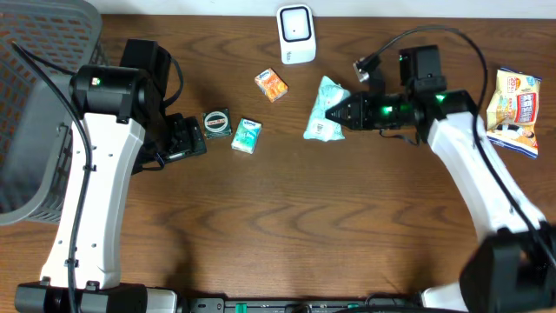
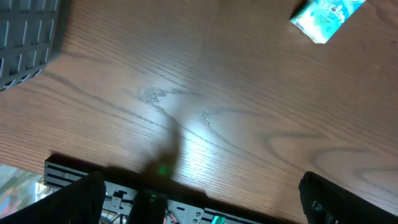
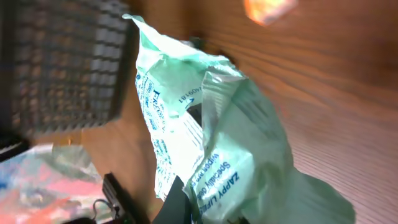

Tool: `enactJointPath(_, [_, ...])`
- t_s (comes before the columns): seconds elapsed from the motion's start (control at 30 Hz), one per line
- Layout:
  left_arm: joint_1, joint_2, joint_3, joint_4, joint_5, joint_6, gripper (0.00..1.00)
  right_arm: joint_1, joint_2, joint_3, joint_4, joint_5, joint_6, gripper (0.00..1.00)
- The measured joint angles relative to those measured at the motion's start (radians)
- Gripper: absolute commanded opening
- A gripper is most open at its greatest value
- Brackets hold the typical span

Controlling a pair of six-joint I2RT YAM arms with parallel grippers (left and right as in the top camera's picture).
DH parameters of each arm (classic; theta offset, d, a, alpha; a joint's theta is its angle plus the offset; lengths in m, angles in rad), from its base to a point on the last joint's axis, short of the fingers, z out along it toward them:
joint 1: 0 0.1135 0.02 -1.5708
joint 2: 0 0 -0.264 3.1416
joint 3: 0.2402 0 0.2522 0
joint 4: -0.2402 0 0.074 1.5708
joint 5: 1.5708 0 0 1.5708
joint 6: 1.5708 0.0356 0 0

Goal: Scan the item barcode

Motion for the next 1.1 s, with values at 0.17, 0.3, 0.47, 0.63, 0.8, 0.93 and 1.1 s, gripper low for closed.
enactJointPath(0.17, [0.000, 0.000, 0.000, 0.000, 0.000, 0.000, 0.98, 0.068, -0.053, 0.000, -0.001, -0.013, -0.017, 0.01])
enactJointPath(0.3, [0.000, 0.000, 0.000, 0.000, 0.000, 0.000, 0.98, 0.111, -0.052, 0.000, 0.006, -0.012, -0.019, 0.01])
enactJointPath(0.47, [0.000, 0.000, 0.000, 0.000, 0.000, 0.000, 0.98, 0.127, -0.052, 0.000, 0.018, -0.013, -0.021, 0.01])
enactJointPath(0.63, [0.000, 0.000, 0.000, 0.000, 0.000, 0.000, 0.98, 0.127, -0.052, 0.000, 0.017, -0.012, -0.021, 0.01])
enactJointPath(0.8, [0.000, 0.000, 0.000, 0.000, 0.000, 0.000, 0.98, 0.146, -0.052, 0.000, -0.005, 0.004, -0.022, 0.01])
enactJointPath(0.93, [0.000, 0.000, 0.000, 0.000, 0.000, 0.000, 0.98, 0.178, -0.052, 0.000, -0.032, 0.047, -0.025, 0.01])
enactJointPath(1.1, [0.000, 0.000, 0.000, 0.000, 0.000, 0.000, 0.98, 0.194, -0.052, 0.000, -0.032, 0.074, -0.025, 0.01])
